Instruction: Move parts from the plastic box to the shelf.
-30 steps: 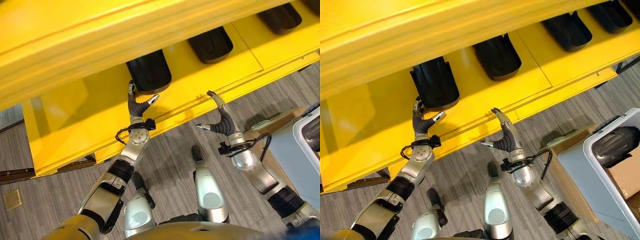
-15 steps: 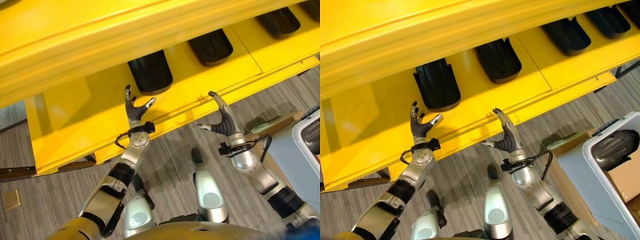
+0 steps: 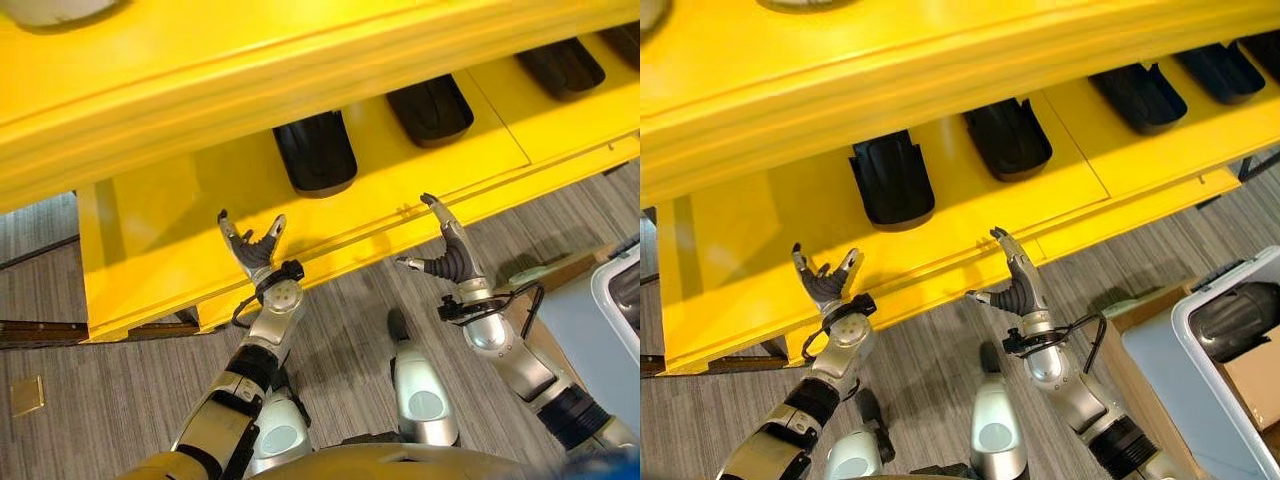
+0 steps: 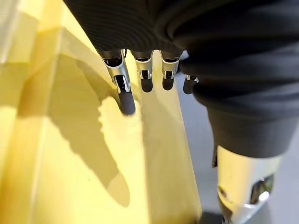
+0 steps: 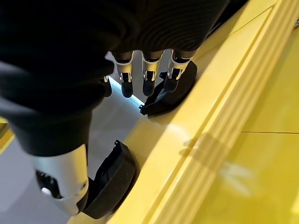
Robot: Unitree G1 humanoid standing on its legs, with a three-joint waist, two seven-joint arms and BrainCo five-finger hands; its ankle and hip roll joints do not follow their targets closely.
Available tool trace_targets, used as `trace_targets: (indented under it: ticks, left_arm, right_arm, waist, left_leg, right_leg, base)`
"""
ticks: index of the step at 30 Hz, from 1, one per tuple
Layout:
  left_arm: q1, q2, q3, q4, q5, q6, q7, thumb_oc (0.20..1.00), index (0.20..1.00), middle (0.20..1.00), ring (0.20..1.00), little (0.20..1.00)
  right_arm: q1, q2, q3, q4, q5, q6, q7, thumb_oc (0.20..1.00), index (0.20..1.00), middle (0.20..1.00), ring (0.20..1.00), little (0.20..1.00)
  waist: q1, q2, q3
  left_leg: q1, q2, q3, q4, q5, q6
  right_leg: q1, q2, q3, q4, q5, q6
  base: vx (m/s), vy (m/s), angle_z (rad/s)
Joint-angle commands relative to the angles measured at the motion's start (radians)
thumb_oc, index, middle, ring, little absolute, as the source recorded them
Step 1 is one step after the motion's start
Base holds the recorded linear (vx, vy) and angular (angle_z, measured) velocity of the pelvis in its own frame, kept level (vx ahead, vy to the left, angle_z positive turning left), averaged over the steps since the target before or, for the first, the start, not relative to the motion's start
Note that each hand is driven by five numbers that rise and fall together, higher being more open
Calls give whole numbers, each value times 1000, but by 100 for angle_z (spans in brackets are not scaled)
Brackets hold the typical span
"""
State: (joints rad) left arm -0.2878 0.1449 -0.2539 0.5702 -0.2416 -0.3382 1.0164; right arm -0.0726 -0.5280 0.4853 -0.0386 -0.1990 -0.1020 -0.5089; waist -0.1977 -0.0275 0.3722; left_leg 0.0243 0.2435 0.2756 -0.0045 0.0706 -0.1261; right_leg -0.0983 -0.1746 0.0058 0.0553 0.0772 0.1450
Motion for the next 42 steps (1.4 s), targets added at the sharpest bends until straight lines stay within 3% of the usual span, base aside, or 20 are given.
trace_targets:
  ticks: [1, 5, 8, 9, 10, 13, 14, 16, 18, 19, 22, 29, 32, 33, 34, 35, 37, 39, 42]
  left_arm:
    - [70, 50, 24, -93, 112, -72, 22, 1000, 1000, 1000, 1000, 1000]
    - [196, 73, 44, -193, 128, -96, 12, 1000, 1000, 1000, 1000, 1000]
    - [276, 92, 31, -277, 152, -105, -105, 1000, 1000, 1000, 1000, 1000]
    - [336, 104, 17, -343, 153, -135, -285, 1000, 1000, 1000, 1000, 1000]
    - [345, 112, 7, -358, 150, -139, -312, 1000, 1000, 1000, 1000, 1000]
    - [428, 212, -86, -525, 129, -166, -652, 1000, 1000, 1000, 1000, 1000]
    - [429, 213, -85, -526, 126, -165, -655, 1000, 1000, 1000, 1000, 1000]
    - [452, 257, -110, -572, -38, -230, -919, 1000, 1000, 1000, 1000, 1000]
    - [449, 265, -120, -582, -102, -243, -1031, 1000, 1000, 1000, 1000, 1000]
    - [457, 277, -143, -600, -237, -223, -1247, 1000, 1000, 1000, 1000, 1000]
    - [429, 312, -185, -605, -307, -201, -1443, 1000, 1000, 1000, 1000, 1000]
    - [354, 372, -239, -609, -389, -148, -1586, 1000, 1000, 1000, 1000, 1000]
    - [326, 382, -266, -609, -336, -147, -1571, 1000, 1000, 1000, 1000, 1000]
    - [324, 389, -270, -609, -307, -151, -1529, 1000, 1000, 1000, 1000, 1000]
    - [327, 390, -267, -611, -301, -150, -1516, 1000, 1000, 1000, 1000, 1000]
    - [332, 394, -259, -613, -295, -155, -1501, 1000, 1000, 1000, 1000, 1000]
    - [333, 394, -256, -612, -291, -159, -1490, 1000, 1000, 1000, 1000, 1000]
    - [316, 393, -255, -602, -273, -162, -1469, 1000, 1000, 1000, 1000, 1000]
    - [296, 388, -270, -588, -237, -156, -1450, 1000, 1000, 1000, 1000, 1000]
  right_arm:
    - [19, 44, -47, -62, -23, -81, -68, 1000, 1000, 1000, 1000, 1000]
    - [43, 55, -85, -76, -35, -85, -103, 1000, 1000, 1000, 1000, 1000]
    - [54, 56, -109, -96, 6, -51, -91, 1000, 1000, 1000, 1000, 1000]
    - [61, 54, -123, -105, 89, -31, -62, 1000, 1000, 1000, 1000, 1000]
    - [65, 54, -127, -108, 104, -29, -57, 1000, 1000, 1000, 1000, 1000]
    - [106, 26, -166, -151, 251, -30, 75, 1000, 1000, 1000, 1000, 1000]
    - [108, 26, -167, -152, 252, -30, 75, 1000, 1000, 1000, 1000, 1000]
    - [114, 10, -167, -166, 337, 3, 127, 1000, 1000, 1000, 1000, 1000]
    - [110, 9, -163, -161, 356, 17, 133, 1000, 1000, 1000, 1000, 1000]
    - [101, 10, -157, -125, 409, 30, 159, 1000, 1000, 1000, 1000, 1000]
    - [81, 19, -147, -57, 452, 66, 204, 1000, 1000, 1000, 1000, 1000]
    - [97, 9, -177, -11, 463, 108, 196, 1000, 1000, 1000, 1000, 1000]
    - [133, 14, -216, 4, 491, 111, 213, 1000, 1000, 1000, 1000, 1000]
    - [145, 26, -223, 5, 472, 96, 243, 1000, 1000, 1000, 1000, 1000]
    - [151, 32, -222, 6, 452, 85, 251, 1000, 1000, 1000, 1000, 1000]
    - [154, 36, -222, 4, 427, 67, 247, 1000, 1000, 1000, 1000, 1000]
    - [153, 36, -222, 3, 419, 61, 242, 1000, 1000, 1000, 1000, 1000]
    - [145, 37, -224, 13, 433, 56, 228, 1000, 1000, 1000, 1000, 1000]
    - [130, 39, -219, 40, 446, 41, 241, 1000, 1000, 1000, 1000, 1000]
  waist:
    - [29, -5, -35]
    - [61, 4, -68]
    - [90, 7, -85]
    - [112, 11, -92]
    - [115, 12, -94]
    - [135, 18, -112]
    - [136, 18, -112]
    - [140, 21, -135]
    - [140, 21, -141]
    - [139, 20, -151]
    - [128, 22, -171]
    - [84, 4, -195]
    - [51, -10, -189]
    - [44, -18, -175]
    - [40, -17, -172]
    - [38, -18, -166]
    - [36, -19, -164]
    - [33, -13, -162]
    - [41, -4, -157]
  left_leg:
    - [-10, -8, -52, 15, 14, 36]
    - [13, 8, -63, -23, 33, 21]
    - [27, 18, -69, -49, 45, 13]
    - [35, 20, -76, -59, 48, 13]
    - [36, 20, -77, -61, 48, 13]
    - [45, 9, -82, -70, 44, 18]
    - [45, 9, -82, -70, 44, 18]
    - [58, -10, -83, -76, 34, 25]
    - [60, -17, -85, -77, 31, 28]
    - [70, -37, -79, -75, 17, 37]
    - [78, -68, -65, -83, 4, 52]
    - [86, -89, -7, -83, -14, 64]
    - [103, -103, 73, -83, -30, 72]
    - [129, -104, 143, -83, -41, 73]
    - [146, -105, 168, -83, -60, 68]
    - [156, -108, 214, -83, -60, 74]
    - [158, -115, 233, -83, -63, 85]
    - [154, -128, 260, -83, -61, 113]
    - [150, -129, 276, -77, -55, 126]
  right_leg:
    - [59, 47, -30, 59, -101, -63]
    - [98, 31, -72, 27, -96, -62]
    - [126, 21, -115, 10, -94, -61]
    - [144, 17, -142, 6, -97, -61]
    - [147, 16, -147, 5, -97, -61]
    - [170, 5, -181, -9, -93, -55]
    - [171, 5, -181, -10, -93, -55]
    - [185, -1, -186, -25, -84, -43]
    - [188, -2, -187, -30, -80, -42]
    - [196, -6, -184, -41, -72, -34]
    - [199, -14, -183, -69, -46, -19]
    - [190, -50, -186, -131, 40, 37]
    - [154, -78, -192, -143, 92, 76]
    - [132, -92, -246, -126, 117, 89]
    - [129, -95, -275, -113, 114, 102]
    - [118, -94, -310, -80, 109, 102]
    - [109, -93, -320, -44, 101, 99]
    - [100, -83, -332, 59, 46, 72]
    - [90, -91, -344, 155, 9, 44]
  base:
    - [95, -4, 19]
    - [55, 11, 16]
    - [-18, 57, 28]
    - [-37, 89, 25]
    - [-57, 130, 34]
    - [-82, 184, 21]
    - [-60, 224, 15]
    - [-22, 250, 13]
    - [-18, 229, 11]
    - [-27, 301, 3]
    - [-17, 275, -2]
    - [-47, 258, -10]
    - [-138, 205, -33]
    - [-85, 102, -53]
    - [-136, 103, -111]
    - [-84, 63, -117]
    - [-87, 37, -131]
    - [-78, 21, -92]
    - [-42, -43, -31]
